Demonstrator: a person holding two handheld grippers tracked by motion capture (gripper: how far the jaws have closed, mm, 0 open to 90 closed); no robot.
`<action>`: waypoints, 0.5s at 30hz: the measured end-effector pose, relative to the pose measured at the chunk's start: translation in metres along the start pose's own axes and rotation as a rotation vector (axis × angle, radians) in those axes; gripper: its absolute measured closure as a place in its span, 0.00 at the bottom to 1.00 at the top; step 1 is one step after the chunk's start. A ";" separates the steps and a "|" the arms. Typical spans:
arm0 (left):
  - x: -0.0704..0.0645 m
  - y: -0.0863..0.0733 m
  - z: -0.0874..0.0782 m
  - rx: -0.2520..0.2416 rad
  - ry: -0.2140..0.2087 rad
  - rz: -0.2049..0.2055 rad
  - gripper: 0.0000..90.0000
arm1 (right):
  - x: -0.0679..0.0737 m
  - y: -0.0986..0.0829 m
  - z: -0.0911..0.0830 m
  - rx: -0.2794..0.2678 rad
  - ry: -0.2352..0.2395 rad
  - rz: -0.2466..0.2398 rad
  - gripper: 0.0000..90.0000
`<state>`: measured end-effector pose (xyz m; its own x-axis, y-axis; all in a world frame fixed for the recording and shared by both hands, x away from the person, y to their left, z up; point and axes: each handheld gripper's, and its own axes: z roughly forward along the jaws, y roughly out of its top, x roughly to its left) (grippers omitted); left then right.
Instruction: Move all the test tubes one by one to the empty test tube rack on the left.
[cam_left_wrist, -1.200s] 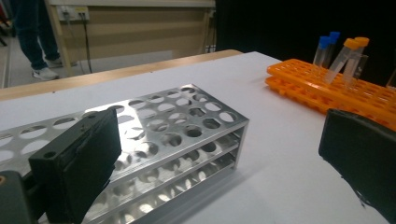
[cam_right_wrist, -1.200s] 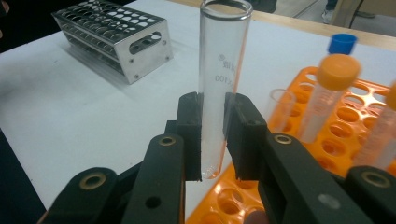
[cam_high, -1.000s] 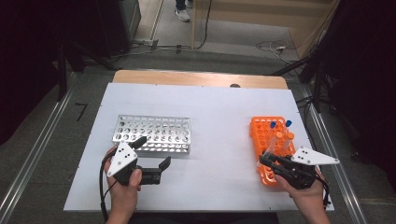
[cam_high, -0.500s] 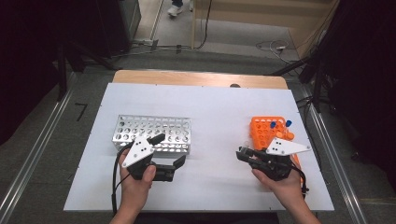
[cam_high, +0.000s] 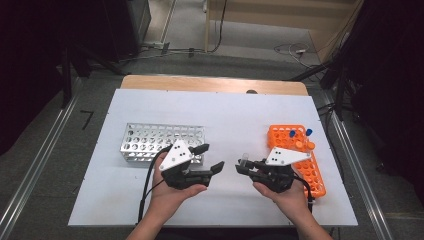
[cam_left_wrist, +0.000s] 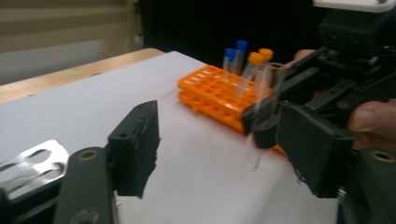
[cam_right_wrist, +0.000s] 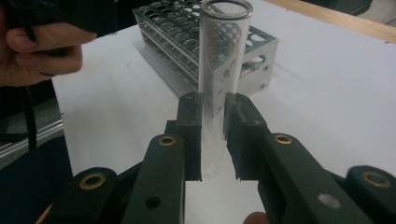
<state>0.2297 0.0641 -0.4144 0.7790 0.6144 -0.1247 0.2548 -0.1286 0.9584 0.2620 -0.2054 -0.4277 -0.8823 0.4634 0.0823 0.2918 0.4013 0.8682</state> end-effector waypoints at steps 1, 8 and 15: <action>-0.002 0.000 0.003 0.002 -0.016 0.006 0.42 | 0.002 0.000 0.002 0.005 0.004 -0.005 0.82; -0.009 0.001 0.017 0.030 -0.086 0.015 0.61 | 0.011 0.000 0.010 0.023 0.027 -0.033 0.82; -0.014 -0.002 0.024 0.055 -0.108 0.026 0.70 | 0.021 0.000 0.017 0.040 0.059 -0.047 0.82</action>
<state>0.2320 0.0368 -0.4206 0.8421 0.5235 -0.1295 0.2622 -0.1877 0.9466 0.2497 -0.1822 -0.4337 -0.9152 0.3967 0.0717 0.2631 0.4530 0.8518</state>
